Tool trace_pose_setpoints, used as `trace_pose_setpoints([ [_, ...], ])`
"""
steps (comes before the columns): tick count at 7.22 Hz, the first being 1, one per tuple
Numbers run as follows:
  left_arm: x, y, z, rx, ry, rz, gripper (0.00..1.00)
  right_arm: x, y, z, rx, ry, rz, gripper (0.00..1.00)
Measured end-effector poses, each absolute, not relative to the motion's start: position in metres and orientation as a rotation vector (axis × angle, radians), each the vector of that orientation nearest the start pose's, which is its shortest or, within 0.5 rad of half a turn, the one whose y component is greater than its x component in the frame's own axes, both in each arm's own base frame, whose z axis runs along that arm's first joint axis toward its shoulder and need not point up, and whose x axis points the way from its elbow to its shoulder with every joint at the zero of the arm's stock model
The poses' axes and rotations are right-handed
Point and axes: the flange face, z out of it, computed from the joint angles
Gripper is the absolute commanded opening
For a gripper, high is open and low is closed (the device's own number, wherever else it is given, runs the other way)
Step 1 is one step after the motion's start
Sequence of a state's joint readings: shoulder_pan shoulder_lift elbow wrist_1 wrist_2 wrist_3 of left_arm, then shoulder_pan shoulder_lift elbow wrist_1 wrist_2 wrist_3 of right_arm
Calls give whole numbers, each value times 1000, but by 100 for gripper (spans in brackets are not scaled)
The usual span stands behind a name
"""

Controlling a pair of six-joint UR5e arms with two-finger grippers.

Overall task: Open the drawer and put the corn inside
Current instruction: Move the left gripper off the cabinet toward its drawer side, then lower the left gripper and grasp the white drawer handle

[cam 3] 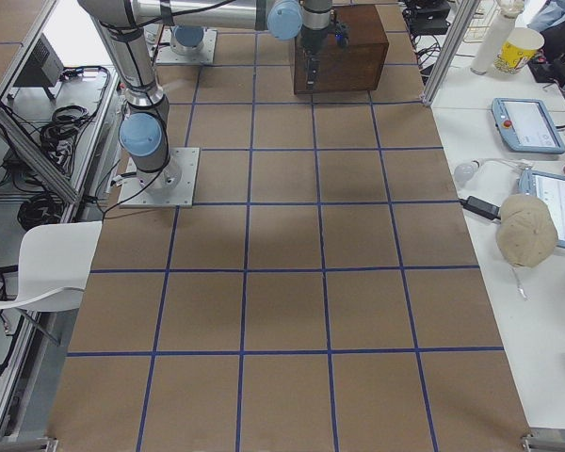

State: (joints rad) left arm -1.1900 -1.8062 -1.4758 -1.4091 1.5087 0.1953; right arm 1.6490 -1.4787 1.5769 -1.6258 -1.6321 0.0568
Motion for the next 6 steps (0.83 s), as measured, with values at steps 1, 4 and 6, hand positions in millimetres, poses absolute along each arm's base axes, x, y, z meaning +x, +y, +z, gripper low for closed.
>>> trace_pose_setpoints([
  [1,95,-610,409,-290,3186,-88,100,168,-513,444,-37,3205,62,100],
  [4,95,-635,371,-254,3275,-147,100,168,-513,443,-37,3204,66,100],
  [6,92,-644,352,-143,3326,-145,100,168,-513,443,-37,3203,66,100],
])
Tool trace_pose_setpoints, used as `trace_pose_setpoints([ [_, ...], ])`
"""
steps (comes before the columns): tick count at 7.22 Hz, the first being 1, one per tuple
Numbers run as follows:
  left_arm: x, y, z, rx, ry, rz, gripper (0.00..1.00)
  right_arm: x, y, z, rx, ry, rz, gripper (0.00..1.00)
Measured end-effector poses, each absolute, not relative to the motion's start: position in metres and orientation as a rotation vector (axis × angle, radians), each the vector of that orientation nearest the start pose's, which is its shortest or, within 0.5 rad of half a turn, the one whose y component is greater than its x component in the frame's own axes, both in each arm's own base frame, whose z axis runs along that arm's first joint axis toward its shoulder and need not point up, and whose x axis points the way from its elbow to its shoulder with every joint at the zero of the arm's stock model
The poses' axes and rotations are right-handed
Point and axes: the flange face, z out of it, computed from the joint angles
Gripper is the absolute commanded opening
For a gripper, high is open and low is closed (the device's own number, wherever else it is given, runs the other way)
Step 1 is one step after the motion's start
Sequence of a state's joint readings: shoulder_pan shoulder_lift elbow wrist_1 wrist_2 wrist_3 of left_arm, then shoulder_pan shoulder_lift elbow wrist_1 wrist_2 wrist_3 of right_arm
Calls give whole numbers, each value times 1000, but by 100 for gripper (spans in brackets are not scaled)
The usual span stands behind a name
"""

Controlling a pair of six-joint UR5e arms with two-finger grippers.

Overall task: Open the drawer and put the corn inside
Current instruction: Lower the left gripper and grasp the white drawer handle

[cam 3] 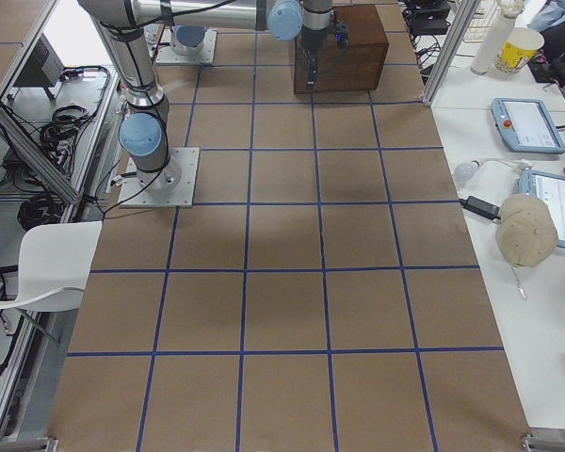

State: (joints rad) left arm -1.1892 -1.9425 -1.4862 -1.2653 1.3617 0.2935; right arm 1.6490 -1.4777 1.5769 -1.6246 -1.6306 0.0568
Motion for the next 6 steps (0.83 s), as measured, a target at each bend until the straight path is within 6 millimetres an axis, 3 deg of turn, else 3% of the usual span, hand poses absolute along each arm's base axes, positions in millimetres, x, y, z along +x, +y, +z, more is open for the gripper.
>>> trace_pose_setpoints([
  [6,81,-645,315,48,3440,-99,100,168,-513,443,-37,3203,66,100],
])
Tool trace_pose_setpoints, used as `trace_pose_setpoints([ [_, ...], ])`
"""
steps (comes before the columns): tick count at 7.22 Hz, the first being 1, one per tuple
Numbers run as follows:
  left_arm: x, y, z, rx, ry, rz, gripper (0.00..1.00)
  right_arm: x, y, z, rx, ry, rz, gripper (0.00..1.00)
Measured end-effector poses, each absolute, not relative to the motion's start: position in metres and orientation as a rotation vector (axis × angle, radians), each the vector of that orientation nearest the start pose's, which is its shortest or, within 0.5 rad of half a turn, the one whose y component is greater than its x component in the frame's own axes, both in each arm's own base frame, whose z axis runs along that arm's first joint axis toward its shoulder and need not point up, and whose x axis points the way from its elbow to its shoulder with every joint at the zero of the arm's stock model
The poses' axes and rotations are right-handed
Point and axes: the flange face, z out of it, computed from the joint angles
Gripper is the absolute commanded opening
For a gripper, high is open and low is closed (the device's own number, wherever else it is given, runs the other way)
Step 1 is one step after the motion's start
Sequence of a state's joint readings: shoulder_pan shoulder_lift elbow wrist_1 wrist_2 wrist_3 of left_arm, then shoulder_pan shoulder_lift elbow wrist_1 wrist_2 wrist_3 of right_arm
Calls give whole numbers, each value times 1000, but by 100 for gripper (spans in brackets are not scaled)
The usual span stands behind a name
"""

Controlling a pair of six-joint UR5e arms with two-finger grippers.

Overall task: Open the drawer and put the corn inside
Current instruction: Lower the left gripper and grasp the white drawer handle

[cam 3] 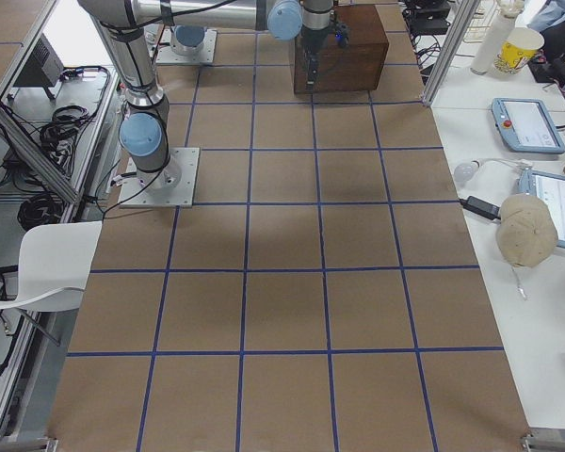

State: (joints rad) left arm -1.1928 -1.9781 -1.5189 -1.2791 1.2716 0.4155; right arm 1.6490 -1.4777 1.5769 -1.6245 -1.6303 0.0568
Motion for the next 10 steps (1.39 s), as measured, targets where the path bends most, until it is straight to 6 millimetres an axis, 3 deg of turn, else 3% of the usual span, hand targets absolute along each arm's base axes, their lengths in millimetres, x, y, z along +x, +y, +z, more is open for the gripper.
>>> trace_pose_setpoints([
  [10,65,-628,272,29,3528,28,100,168,-513,443,-36,3202,66,100],
])
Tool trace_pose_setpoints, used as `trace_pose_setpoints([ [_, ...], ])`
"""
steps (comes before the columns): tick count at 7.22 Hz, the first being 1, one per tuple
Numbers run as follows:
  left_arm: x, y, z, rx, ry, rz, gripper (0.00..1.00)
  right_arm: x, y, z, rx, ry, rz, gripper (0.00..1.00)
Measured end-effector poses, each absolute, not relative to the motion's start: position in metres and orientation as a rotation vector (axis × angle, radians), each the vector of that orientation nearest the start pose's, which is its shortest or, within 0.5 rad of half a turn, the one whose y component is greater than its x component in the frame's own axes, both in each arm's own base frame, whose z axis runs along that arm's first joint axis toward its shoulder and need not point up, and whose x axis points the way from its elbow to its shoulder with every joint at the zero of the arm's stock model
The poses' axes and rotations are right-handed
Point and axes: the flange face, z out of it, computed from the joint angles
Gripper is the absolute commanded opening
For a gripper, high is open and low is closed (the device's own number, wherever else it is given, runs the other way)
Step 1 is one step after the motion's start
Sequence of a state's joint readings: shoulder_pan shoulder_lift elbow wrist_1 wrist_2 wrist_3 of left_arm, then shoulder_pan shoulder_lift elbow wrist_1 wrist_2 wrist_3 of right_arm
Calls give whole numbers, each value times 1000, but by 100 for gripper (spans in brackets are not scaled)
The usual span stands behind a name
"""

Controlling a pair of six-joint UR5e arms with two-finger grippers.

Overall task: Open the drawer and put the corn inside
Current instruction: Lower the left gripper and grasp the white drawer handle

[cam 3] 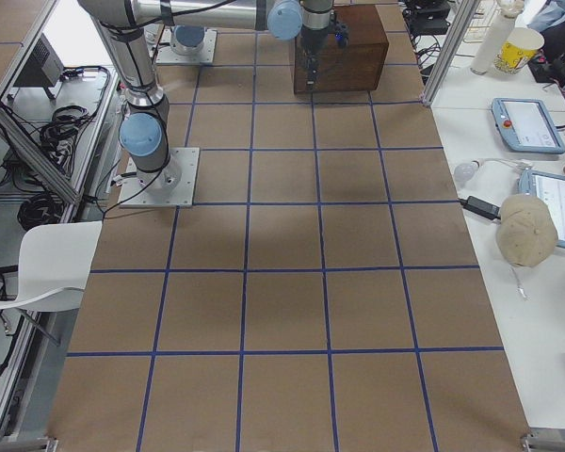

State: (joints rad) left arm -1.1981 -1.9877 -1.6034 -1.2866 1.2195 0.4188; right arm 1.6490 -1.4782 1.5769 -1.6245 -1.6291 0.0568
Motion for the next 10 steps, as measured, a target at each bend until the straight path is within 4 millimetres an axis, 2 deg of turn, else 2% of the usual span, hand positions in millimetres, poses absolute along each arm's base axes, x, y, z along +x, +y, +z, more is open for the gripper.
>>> trace_pose_setpoints([
  [4,66,-626,266,24,3530,48,100,168,-513,443,-37,3203,66,100],
  [10,77,-631,270,72,3520,11,100,168,-513,443,-36,3203,66,100],
])
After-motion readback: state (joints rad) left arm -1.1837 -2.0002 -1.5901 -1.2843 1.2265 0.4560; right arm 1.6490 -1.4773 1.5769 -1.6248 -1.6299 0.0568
